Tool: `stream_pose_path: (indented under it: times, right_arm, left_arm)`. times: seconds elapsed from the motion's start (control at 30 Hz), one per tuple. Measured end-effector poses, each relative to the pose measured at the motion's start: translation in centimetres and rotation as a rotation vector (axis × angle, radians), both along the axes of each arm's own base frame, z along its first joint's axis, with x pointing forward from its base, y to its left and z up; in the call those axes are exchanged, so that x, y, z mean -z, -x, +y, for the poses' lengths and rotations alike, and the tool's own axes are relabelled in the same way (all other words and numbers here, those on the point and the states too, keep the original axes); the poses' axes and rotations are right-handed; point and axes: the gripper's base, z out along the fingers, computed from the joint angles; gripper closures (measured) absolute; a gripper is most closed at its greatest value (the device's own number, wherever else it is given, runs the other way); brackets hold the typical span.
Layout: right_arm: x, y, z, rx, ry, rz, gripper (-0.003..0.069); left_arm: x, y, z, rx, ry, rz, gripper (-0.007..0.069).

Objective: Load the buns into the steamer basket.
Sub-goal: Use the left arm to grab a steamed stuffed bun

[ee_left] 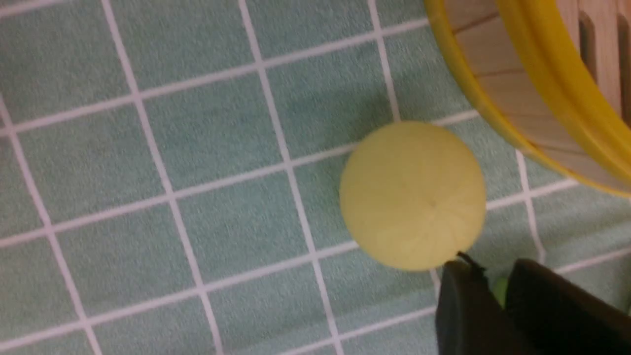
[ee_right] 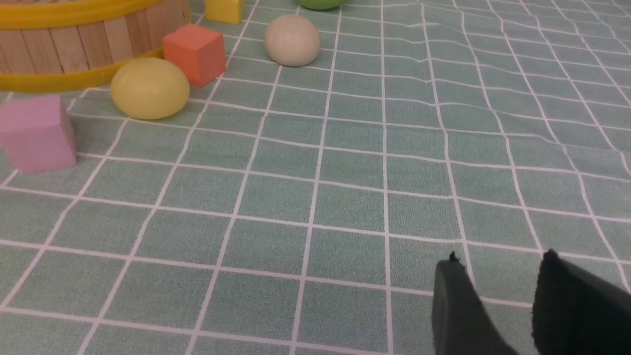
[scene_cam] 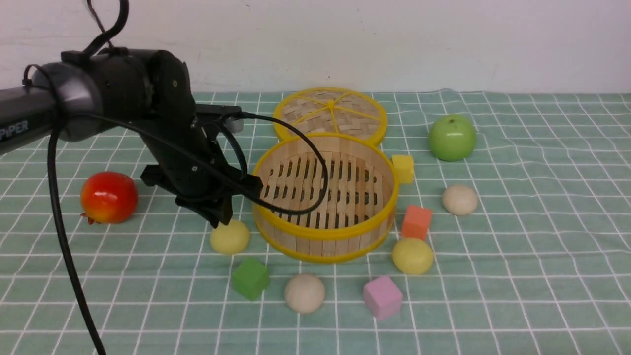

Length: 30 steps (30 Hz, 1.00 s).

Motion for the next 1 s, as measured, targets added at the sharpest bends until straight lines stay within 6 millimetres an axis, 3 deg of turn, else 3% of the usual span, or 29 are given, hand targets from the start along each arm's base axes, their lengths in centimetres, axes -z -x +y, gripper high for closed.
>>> stream_pose_path:
  times: [0.17,0.63,0.77,1.0]
  right_arm:
    - [0.0,0.0,0.0,0.0,0.0,0.0,0.0419]
    - [0.0,0.0,0.0,0.0,0.0,0.0,0.0419]
    - [0.0,0.0,0.0,0.0,0.0,0.0,0.0419]
    - [0.0,0.0,0.0,0.0,0.0,0.0,0.0419]
  left_arm:
    - [0.7,-0.4,-0.2,0.002,0.006,-0.006,0.0328]
    - [3.2,-1.4,-0.3,0.005,-0.013,0.004,0.0305]
    - [3.8,-1.6,-0.4,0.005,-0.016,0.003,0.0344]
    - [3.7,-2.0,-0.4,0.004,-0.013,-0.04,0.0519]
